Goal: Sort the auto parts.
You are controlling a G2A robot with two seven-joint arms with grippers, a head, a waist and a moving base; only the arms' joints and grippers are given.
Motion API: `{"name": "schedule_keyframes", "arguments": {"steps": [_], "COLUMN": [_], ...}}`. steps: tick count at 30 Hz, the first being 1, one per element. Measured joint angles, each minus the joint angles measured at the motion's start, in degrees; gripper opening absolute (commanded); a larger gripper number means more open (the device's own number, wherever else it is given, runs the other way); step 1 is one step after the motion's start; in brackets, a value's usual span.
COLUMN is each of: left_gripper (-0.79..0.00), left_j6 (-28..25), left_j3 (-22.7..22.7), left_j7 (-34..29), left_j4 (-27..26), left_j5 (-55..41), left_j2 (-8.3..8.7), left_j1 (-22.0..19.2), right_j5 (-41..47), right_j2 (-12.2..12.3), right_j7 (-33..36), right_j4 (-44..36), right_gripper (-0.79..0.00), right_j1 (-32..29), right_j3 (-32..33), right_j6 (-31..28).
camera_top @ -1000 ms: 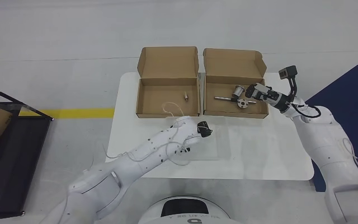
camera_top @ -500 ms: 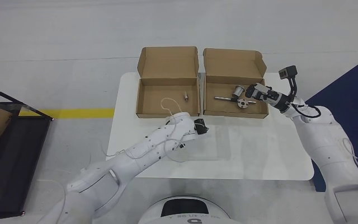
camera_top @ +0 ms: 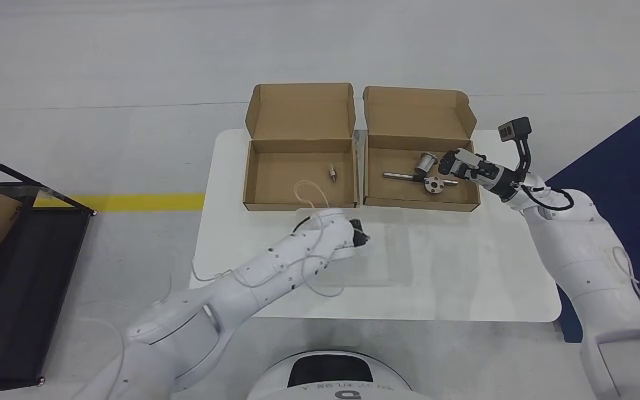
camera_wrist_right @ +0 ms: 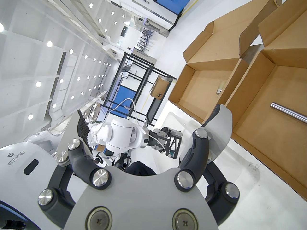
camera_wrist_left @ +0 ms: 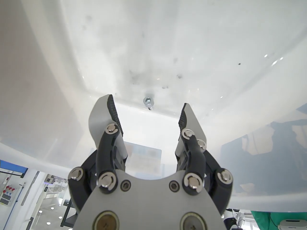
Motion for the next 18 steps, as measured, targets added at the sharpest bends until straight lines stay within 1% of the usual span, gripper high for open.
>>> {"name": "schedule_keyframes", "arguments": {"steps": [3, 4, 5, 9, 13, 16, 18], "left_gripper": [-0.363, -0.369, -0.394, -0.406, -0.440, -0.446, -0.468], "left_j6": [-0.51, -0.59, -0.71, -1.11, -1.33, -1.68, -2.06], "left_j3": [0.23, 0.29, 0.36, 0.56, 0.65, 0.88, 1.18], "left_j7": [-0.46, -0.56, -0.64, -0.96, -1.04, -1.18, -1.32], "left_j4": [0.70, 0.88, 1.07, 1.58, 2.17, 2.77, 3.35], "left_j5": [0.25, 0.37, 0.48, 0.75, 0.92, 1.02, 1.05], "left_j2": [-0.26, -0.33, -0.42, -0.74, -1.09, -1.44, -1.76], "left_j1": [0.07, 0.10, 0.14, 0.26, 0.29, 0.30, 0.33], "right_j5": [0.00, 0.00, 0.00, 0.00, 0.00, 0.00, 0.00], "right_j2": [0.00, 0.00, 0.00, 0.00, 0.00, 0.00, 0.00], "right_j7": [0.00, 0.00, 0.00, 0.00, 0.00, 0.00, 0.00], "right_j4": [0.00, 0.00, 0.00, 0.00, 0.00, 0.00, 0.00], "right_gripper": [0.000, 0.000, 0.000, 0.000, 0.000, 0.000, 0.000], "right_j1": [0.00, 0.00, 0.00, 0.00, 0.00, 0.00, 0.00], "right_j3": [0.00, 0.00, 0.00, 0.00, 0.00, 0.00, 0.00], "right_j6": [0.00, 0.00, 0.00, 0.00, 0.00, 0.00, 0.00]}}
